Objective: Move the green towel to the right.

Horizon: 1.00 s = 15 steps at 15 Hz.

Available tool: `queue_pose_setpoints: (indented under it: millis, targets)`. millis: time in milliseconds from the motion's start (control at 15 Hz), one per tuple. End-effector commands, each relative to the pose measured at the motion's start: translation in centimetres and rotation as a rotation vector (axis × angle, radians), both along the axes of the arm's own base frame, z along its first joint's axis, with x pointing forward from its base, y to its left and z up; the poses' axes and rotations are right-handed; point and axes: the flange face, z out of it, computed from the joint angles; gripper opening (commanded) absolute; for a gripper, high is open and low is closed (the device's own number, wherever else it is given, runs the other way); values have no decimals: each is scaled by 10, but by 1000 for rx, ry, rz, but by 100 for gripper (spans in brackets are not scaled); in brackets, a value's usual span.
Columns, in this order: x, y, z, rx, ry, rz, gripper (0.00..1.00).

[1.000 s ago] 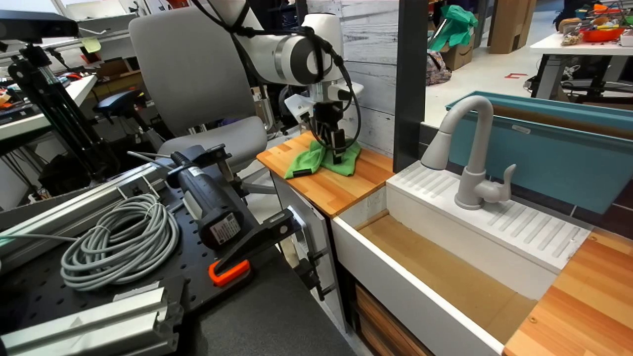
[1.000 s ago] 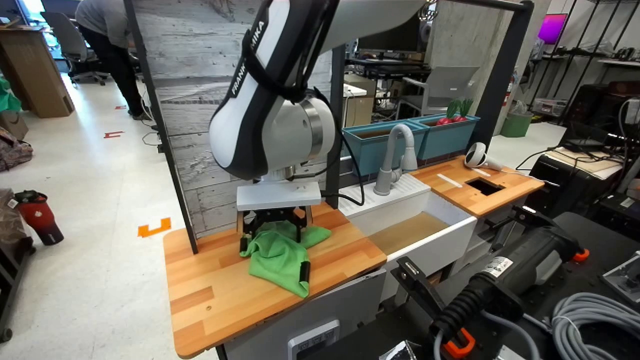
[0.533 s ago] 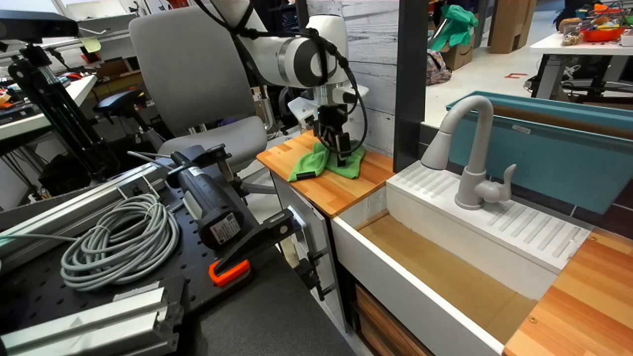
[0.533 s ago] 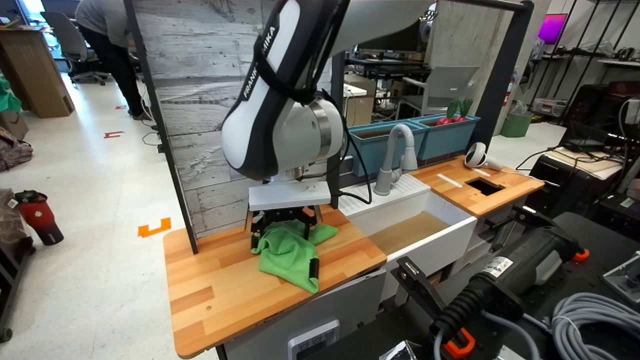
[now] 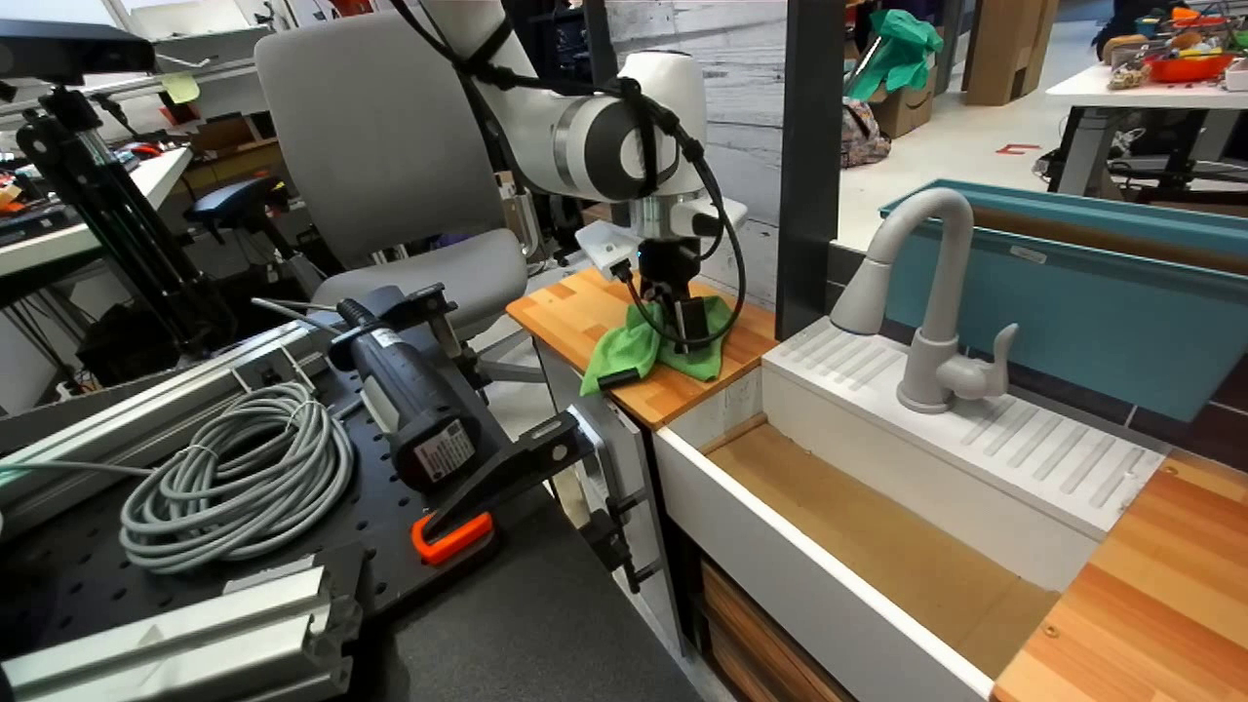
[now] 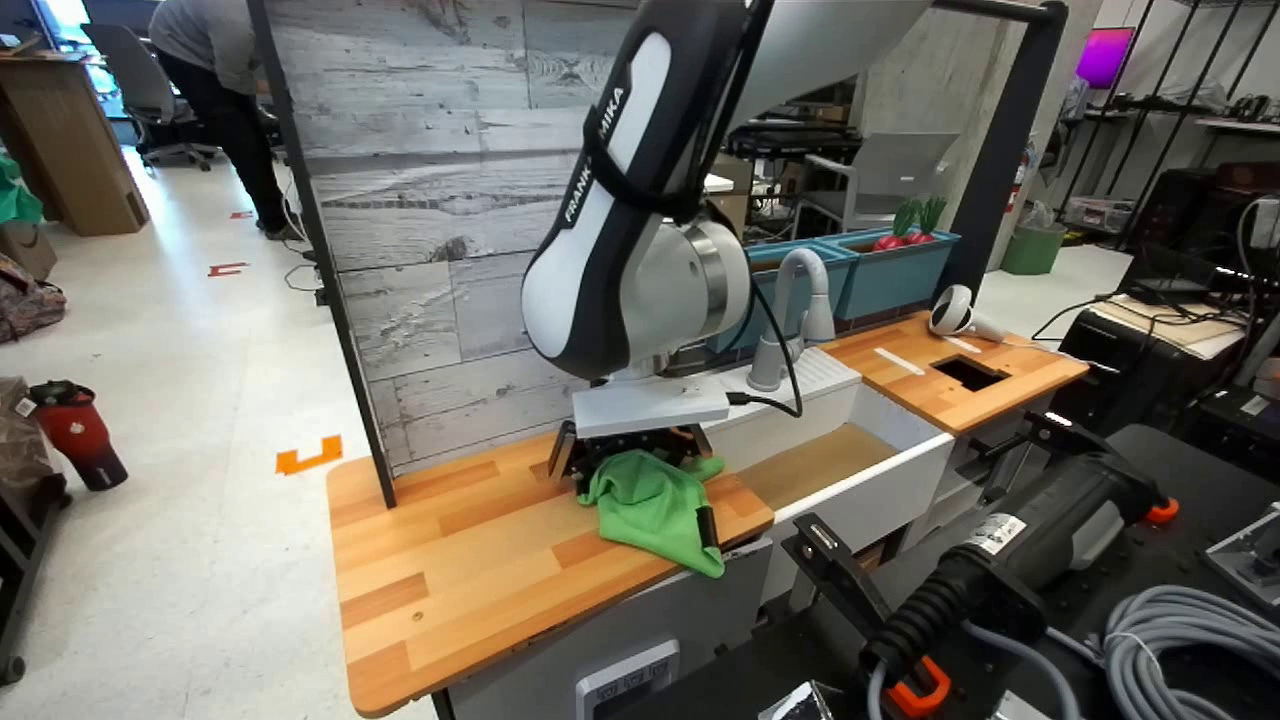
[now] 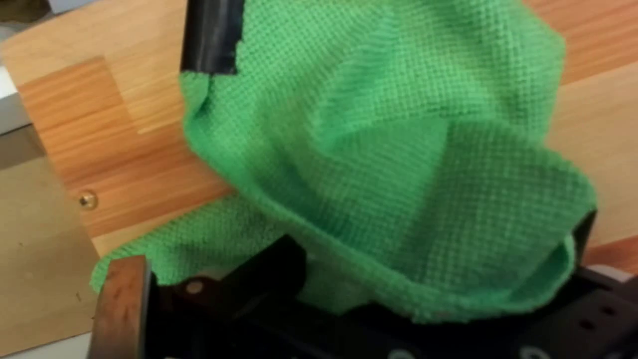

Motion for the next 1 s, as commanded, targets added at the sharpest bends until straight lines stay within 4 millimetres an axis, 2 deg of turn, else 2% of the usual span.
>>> queue_pose_setpoints:
  millis: [0,267,467,733,933]
  targets:
    - [-29,-27,3,-15,14,9,100]
    - [-59,-46,-1,-38,42,21,100]
    - [-71,-51,-2,-50,57,31,100]
    - [-72,-46,6,-42,50,37,100]
    - [-63,-41,10,-39,20,40,100]
